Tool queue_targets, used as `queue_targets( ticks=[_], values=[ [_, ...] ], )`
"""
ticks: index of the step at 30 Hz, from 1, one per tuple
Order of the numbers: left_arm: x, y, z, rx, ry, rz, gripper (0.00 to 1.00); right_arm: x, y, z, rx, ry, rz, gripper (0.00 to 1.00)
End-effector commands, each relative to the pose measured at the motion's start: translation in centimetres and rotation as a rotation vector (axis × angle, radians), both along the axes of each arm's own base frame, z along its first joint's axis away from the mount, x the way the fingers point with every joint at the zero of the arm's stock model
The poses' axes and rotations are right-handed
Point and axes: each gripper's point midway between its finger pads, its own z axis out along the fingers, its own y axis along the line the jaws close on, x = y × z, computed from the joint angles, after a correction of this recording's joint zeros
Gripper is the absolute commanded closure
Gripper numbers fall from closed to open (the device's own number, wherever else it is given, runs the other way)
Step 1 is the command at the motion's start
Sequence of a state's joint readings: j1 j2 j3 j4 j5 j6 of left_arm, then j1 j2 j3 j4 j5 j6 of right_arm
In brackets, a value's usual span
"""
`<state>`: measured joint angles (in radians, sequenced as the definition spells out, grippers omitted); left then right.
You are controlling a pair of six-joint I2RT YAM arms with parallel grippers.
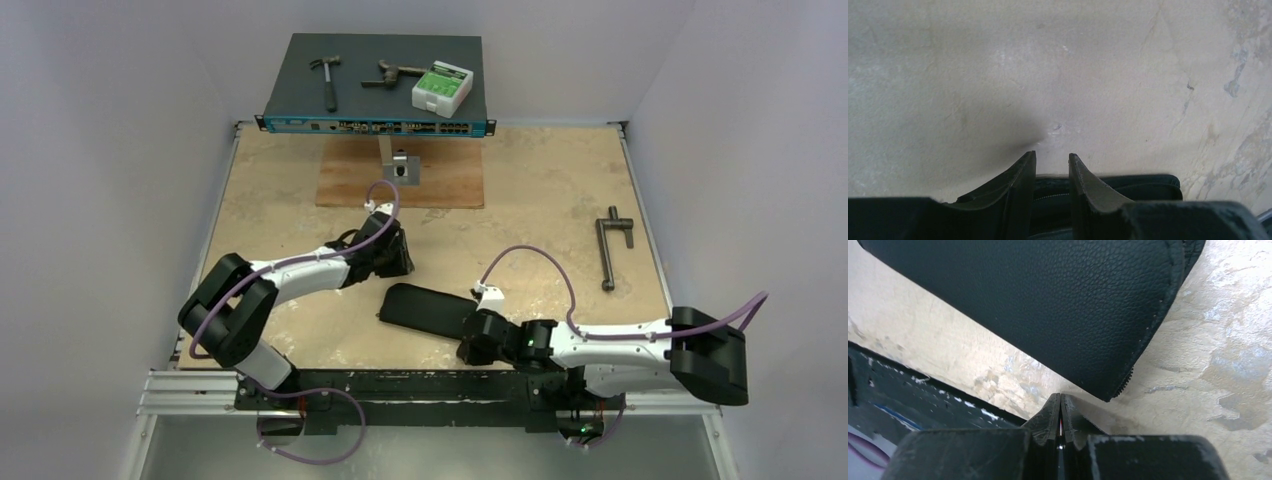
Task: Sort the hair-cutting tools
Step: Adjust the hairdressing tool bag at the center of the board.
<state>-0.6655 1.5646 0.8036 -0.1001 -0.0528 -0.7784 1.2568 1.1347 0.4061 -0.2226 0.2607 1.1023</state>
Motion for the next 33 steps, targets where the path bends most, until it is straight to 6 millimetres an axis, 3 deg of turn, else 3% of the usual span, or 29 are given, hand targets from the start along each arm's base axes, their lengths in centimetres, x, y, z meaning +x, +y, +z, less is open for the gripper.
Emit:
queue_targets(
  ticks=[1, 4, 10, 18, 23, 29, 33],
  values=[
    [0.0, -2.6, 0.8, -0.080, -0.086, -0.114, 0.71, 2.0, -1.0, -0.6, 0.027, -0.057, -0.170, 0.99],
    [-1.1, -3.2, -0.3, -0.124, -0.075, -0.152, 0.72, 2.9, -1.8, -1.2, 0.015, -0.072, -0.232, 0.90],
    [-4.3, -2.4, -2.8, -0.133, -0.015, -0.126, 0.75, 5.7, -2.1, -1.5, 0.089, -0.058, -0.290, 0.80],
    [-8.6, 0.0, -4.4, -0.160, 0.013, -0.019, 0.75, 10.0, -0.8, 0.7, 0.090, -0.140, -0.269, 0.74],
    [-10.2, 0.7, -4.8, -0.152, 0.024, 0.006, 0.75, 12.1, -0.5, 1.2, 0.065, -0.153, -0.253, 0.71],
    [-10.4, 3.7, -4.1, -0.082, 0.007, 0.108, 0.75, 11.1, -1.2, 1.6, 0.091, -0.134, -0.222, 0.66],
    [-11.0, 5.8, -3.7, -0.048, 0.009, 0.174, 0.72, 9.2, -0.2, 3.1, 0.213, -0.122, -0.134, 0.57]
  ],
)
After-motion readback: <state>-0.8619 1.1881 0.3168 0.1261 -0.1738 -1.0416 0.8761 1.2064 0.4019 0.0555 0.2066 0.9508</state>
